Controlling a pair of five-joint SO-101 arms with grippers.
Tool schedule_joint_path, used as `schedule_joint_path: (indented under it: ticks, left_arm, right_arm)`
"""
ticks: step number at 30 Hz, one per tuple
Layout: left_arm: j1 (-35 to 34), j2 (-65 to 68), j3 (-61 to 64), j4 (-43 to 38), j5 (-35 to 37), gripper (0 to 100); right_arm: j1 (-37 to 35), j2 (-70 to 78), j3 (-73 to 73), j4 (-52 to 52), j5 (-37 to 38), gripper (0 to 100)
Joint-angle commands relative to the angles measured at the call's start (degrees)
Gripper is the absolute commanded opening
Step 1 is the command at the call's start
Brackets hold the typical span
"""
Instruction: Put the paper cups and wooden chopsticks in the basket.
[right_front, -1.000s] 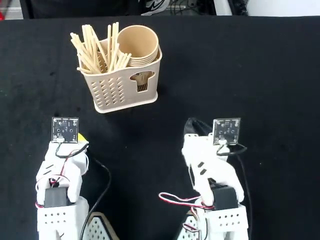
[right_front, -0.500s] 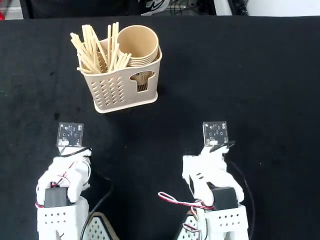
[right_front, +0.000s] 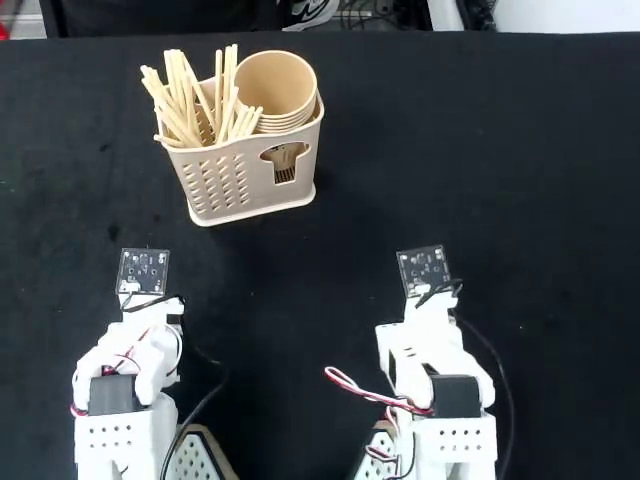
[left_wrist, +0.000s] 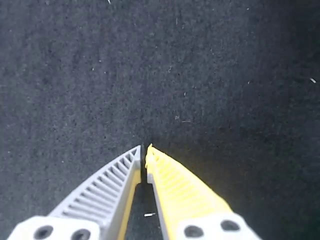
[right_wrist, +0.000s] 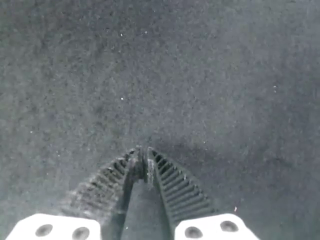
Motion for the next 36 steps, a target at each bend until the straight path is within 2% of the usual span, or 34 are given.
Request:
schedule_joint_path:
  ticks: [1, 6, 36]
  left_arm:
    - [-0.31, -0.44, 1.01, 0.18, 0.00, 4]
    - [-2.95, -0.44, 1.01, -0.18, -0.26, 4]
    - [-3.30, -0.44, 1.01, 0.09, 0.00, 3]
  right_arm:
    - [1.05, -4.18, -0.48, 0.26, 0.53, 1.2]
    - [0.97, -4.18, -0.48, 0.26, 0.53, 1.2]
    - [0.97, -4.18, -0.48, 0.26, 0.53, 1.2]
